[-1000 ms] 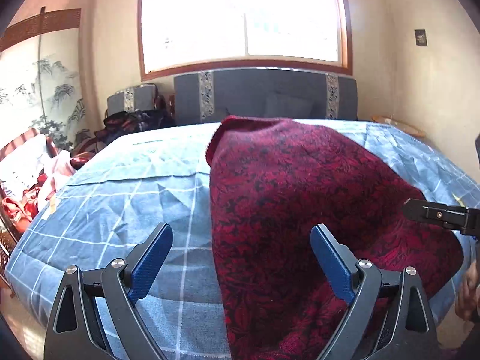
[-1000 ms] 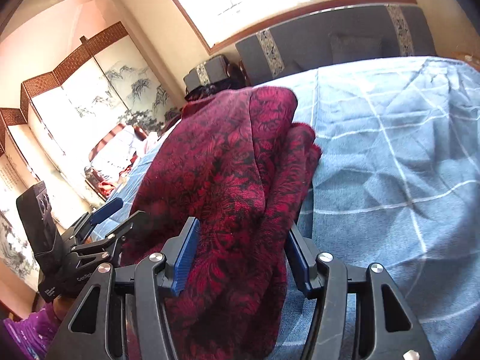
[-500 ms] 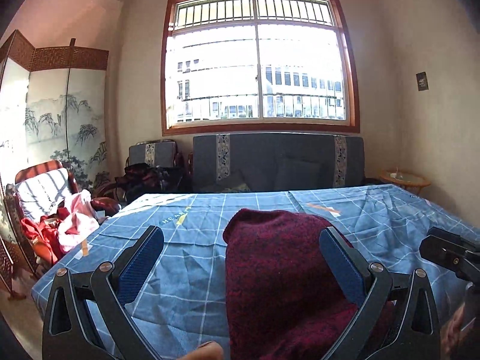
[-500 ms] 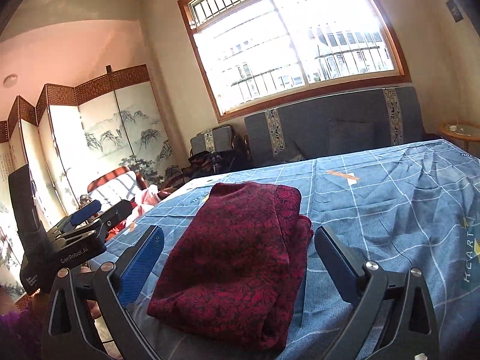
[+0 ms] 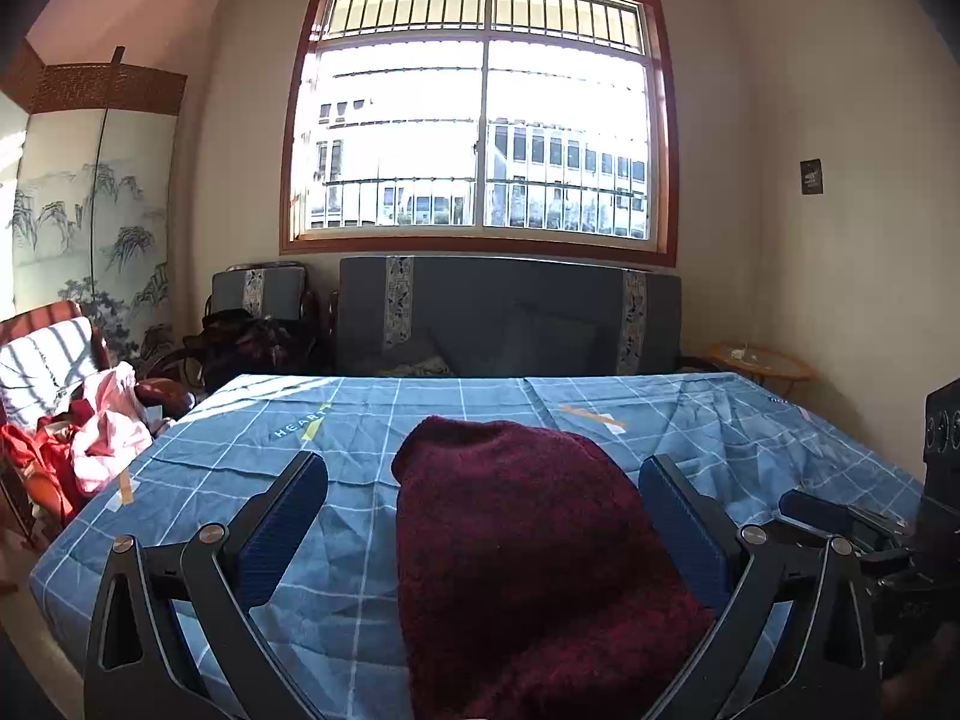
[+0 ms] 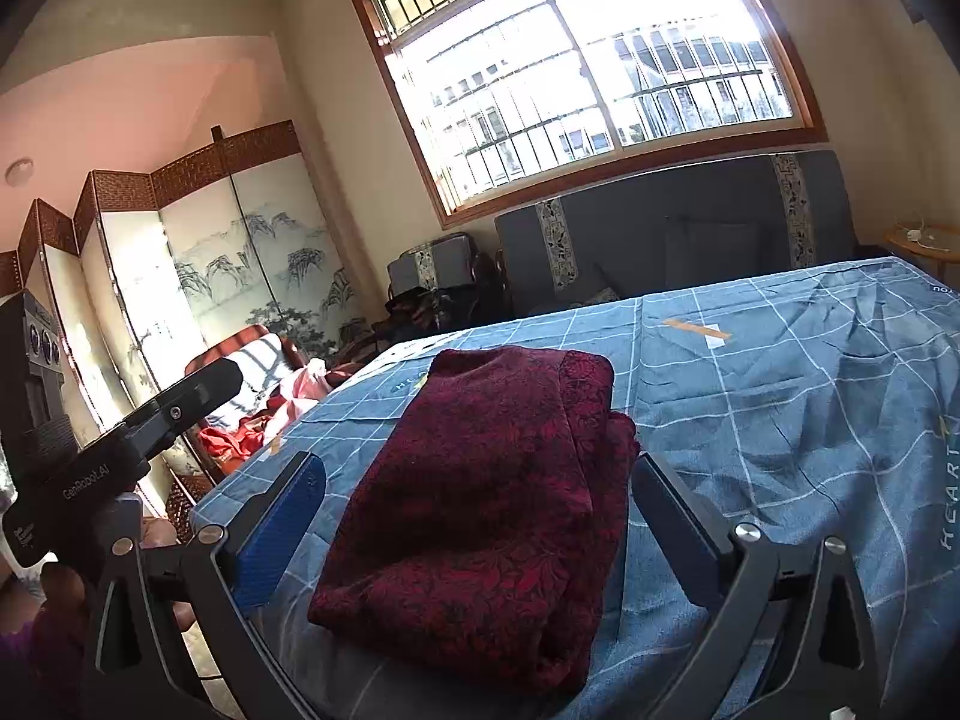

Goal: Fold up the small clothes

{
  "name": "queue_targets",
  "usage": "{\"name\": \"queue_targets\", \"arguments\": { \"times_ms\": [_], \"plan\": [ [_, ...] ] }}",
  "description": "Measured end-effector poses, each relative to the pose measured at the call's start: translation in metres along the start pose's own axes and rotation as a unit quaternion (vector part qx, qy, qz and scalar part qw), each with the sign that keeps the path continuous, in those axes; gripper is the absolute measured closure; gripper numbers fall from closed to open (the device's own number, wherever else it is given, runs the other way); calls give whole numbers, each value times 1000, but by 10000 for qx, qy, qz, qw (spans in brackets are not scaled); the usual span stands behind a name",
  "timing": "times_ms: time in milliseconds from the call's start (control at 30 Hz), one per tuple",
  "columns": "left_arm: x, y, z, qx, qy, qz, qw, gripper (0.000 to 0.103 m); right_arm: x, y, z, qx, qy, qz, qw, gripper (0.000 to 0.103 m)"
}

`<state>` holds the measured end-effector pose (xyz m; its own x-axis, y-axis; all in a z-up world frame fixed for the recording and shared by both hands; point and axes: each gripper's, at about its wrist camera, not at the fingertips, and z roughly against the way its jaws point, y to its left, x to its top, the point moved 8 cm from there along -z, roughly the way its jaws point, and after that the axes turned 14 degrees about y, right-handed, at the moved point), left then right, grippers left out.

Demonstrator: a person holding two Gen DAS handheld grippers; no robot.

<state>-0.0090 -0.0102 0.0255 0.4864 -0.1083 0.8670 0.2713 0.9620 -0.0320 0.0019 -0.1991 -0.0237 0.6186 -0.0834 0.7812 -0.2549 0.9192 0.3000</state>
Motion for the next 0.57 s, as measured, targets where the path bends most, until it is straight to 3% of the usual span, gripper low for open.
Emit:
{"name": "queue_targets", "arguments": {
  "times_ms": [333,567],
  "plan": [
    [-19,13,-29,92,461,285,9985,0,-11,-5,-15,-10,304,-86,9995,1],
    [-31,29,-44,470,619,425,9961,0,-14,-6,-20,-207,388,-71,9990,0]
  ]
}}
